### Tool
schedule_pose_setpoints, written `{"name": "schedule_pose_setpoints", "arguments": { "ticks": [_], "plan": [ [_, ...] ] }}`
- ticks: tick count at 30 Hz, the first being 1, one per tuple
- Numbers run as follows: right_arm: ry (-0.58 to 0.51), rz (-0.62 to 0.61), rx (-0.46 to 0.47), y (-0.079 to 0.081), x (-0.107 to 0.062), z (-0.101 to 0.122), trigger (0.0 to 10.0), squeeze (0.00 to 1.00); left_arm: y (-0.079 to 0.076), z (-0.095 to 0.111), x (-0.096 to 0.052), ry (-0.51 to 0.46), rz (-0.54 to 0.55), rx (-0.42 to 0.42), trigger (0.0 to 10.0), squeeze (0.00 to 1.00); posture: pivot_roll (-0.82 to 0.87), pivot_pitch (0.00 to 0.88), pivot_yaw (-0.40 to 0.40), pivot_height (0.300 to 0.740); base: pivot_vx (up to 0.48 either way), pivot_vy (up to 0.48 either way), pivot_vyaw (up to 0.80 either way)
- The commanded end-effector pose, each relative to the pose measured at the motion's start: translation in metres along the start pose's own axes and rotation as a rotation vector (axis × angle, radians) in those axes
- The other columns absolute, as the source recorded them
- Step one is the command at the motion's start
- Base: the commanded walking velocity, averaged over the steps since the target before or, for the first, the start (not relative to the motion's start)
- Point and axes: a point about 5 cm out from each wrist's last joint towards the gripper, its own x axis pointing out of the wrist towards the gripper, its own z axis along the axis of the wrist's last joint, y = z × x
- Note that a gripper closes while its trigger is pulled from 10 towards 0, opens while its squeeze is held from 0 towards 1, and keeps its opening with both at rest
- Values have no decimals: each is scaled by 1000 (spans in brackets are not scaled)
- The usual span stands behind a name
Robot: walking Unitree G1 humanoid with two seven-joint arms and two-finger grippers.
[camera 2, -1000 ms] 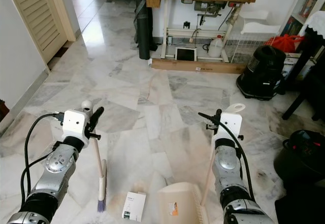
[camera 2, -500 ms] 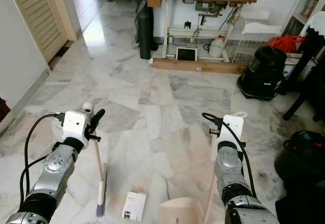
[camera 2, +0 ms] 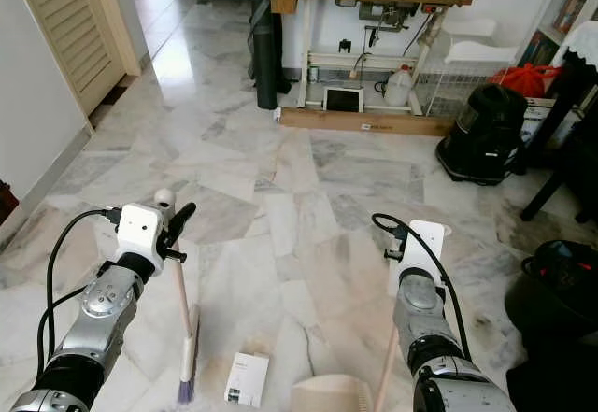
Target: Sweep floor
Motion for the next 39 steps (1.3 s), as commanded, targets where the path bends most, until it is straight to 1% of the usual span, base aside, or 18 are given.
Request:
{"name": "schedule_pose_setpoints", "arguments": {
  "ticks": [1,7,11,14,15,16,17,18,21,24,25,26,28,29,31,35,39],
  "plan": [
    [44,8,21,2,2,1,10000,0,4,7,5,-16,4,4,10000,0,17,0,-43,740,0,0,0],
    [127,33,76,6,2,-3,10000,0,3,6,5,-11,-3,0,10000,0,19,0,-46,740,0,0,0],
    [142,35,70,6,2,-3,10000,0,2,5,5,-9,-6,-1,10000,0,19,0,-46,740,0,0,0],
    [128,41,80,8,2,-1,10000,0,2,6,6,-12,-7,-1,10000,0,18,0,-46,740,0,0,0],
    [96,45,78,9,3,4,10000,0,2,7,6,-17,-4,0,10000,0,18,0,-45,740,0,0,0],
    [85,46,76,9,3,5,10000,0,2,7,6,-18,-3,1,10000,0,18,0,-45,740,0,0,0],
    [65,45,58,9,3,7,10000,0,2,7,6,-20,-1,1,10000,0,18,0,-45,740,0,0,0],
    [23,36,-23,8,3,11,10000,0,2,7,6,-22,1,1,10000,0,21,0,-44,740,0,0,0],
    [-4,34,-60,9,3,13,10000,0,2,8,5,-23,2,1,10000,0,21,0,-44,740,0,0,0],
    [-36,42,-11,11,1,14,10000,0,3,8,5,-27,4,3,10000,0,22,0,-44,740,0,0,0],
    [-74,44,31,12,0,15,10000,0,3,9,5,-34,9,4,10000,0,24,0,-45,740,0,0,0],
    [-74,44,31,12,0,15,10000,0,3,9,5,-34,9,4,10000,0,24,0,-45,740,0,0,0],
    [-134,34,67,11,-2,18,10000,0,4,10,5,-41,12,13,10000,0,26,0,-45,740,0,0,0],
    [-134,34,67,11,-2,18,10000,0,4,10,5,-41,12,13,10000,0,26,0,-45,740,0,0,0],
    [-201,27,128,10,-4,24,10000,0,4,11,5,-46,6,30,10000,0,26,0,-45,740,0,0,0],
    [-238,25,140,9,-5,25,10000,0,5,11,4,-48,8,32,10000,0,31,0,-44,740,0,0,0],
    [-252,18,130,6,-5,25,10000,0,5,11,4,-48,9,33,10000,0,31,0,-44,740,0,0,0]
  ]
}}
